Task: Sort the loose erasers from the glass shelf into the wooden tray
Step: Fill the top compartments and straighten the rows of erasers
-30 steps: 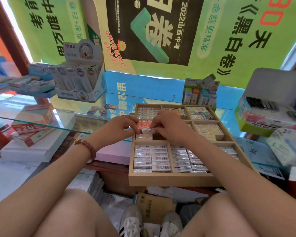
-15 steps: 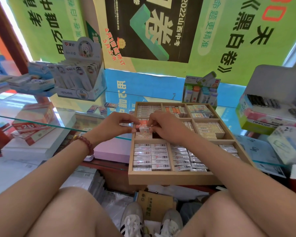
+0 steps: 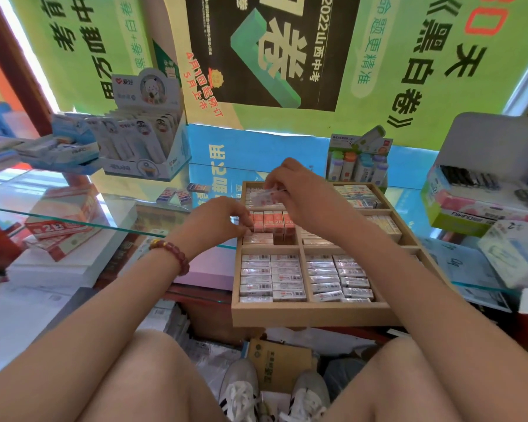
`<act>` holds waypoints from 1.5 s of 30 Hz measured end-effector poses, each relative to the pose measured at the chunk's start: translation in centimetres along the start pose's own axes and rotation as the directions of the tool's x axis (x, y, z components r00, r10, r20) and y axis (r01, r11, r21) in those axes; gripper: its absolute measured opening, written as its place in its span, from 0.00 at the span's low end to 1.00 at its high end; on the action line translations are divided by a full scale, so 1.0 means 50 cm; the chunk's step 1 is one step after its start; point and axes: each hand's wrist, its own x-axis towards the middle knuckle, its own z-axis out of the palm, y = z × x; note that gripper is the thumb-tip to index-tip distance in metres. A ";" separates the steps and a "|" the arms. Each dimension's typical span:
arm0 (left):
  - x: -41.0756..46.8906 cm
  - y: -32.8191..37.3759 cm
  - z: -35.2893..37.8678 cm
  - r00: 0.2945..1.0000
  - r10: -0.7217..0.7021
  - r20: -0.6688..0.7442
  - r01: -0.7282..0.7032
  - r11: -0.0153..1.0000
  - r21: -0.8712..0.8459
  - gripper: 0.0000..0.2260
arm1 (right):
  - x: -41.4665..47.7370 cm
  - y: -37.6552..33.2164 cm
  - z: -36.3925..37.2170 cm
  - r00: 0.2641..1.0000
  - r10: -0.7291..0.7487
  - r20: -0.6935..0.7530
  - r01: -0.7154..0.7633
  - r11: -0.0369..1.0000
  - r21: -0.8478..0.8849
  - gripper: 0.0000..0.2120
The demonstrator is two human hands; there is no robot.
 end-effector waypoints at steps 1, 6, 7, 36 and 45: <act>-0.002 -0.001 0.003 1.000 0.010 -0.003 -0.010 1.000 0.004 0.03 | -0.012 0.007 -0.011 0.999 0.015 0.028 -0.016 0.998 0.063 0.08; -0.030 0.003 0.007 0.992 0.124 -0.020 -0.123 0.992 0.022 0.05 | -0.086 0.029 -0.044 0.967 0.004 0.253 -0.044 0.988 0.150 0.05; -0.039 0.007 0.005 0.988 0.153 -0.029 -0.153 0.988 0.001 0.06 | -0.098 0.032 -0.050 0.967 0.016 0.255 -0.062 0.983 0.171 0.05; -0.088 0.039 0.014 0.779 0.480 0.404 -0.544 0.837 0.056 0.20 | -0.187 -0.010 -0.024 0.947 0.048 0.319 -0.146 0.945 0.292 0.04; -0.093 0.044 -0.002 0.773 0.454 0.443 -0.487 0.872 -0.042 0.16 | -0.175 -0.039 -0.003 0.901 0.005 0.433 -0.050 0.994 0.094 0.05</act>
